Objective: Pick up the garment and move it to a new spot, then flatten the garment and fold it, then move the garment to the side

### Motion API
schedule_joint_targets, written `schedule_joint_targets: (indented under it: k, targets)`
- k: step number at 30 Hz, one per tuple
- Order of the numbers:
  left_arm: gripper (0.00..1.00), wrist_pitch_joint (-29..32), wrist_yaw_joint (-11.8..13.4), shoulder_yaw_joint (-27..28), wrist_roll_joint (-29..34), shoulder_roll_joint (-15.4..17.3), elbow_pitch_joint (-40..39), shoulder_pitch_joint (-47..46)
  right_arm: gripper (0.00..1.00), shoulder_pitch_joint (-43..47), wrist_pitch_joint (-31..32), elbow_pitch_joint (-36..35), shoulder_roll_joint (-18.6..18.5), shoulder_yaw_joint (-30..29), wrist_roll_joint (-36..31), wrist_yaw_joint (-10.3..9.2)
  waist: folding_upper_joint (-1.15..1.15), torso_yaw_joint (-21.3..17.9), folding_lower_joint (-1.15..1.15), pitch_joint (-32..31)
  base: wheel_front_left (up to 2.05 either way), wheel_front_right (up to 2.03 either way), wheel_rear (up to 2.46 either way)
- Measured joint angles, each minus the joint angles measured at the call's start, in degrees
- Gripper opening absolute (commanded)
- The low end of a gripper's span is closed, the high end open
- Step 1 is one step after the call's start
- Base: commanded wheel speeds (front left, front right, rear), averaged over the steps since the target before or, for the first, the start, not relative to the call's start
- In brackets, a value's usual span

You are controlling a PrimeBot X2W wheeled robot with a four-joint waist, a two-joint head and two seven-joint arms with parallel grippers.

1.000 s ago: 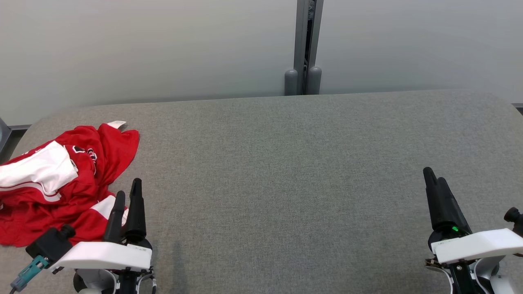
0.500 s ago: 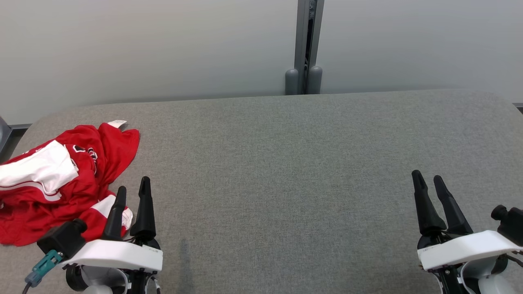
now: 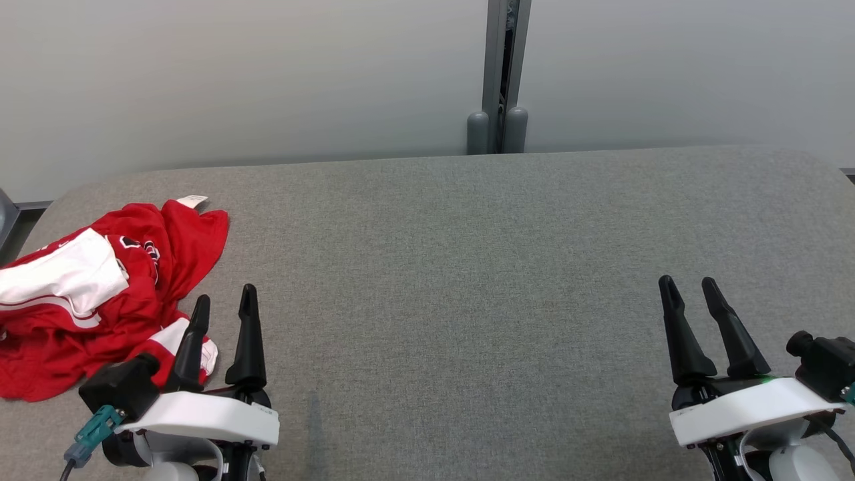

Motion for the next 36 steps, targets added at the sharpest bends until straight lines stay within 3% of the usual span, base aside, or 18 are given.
schedule_joint_targets:
  k: [36]
  targets:
    - [1.0,-4.53,2.36,-2.47,17.13,0.12,-0.62,-0.44,1.0,-0.23,-4.53,-2.01,-0.64,2.72,-16.75,0.01,0.0,0.05,0.0,0.11,0.0,0.0,0.0]
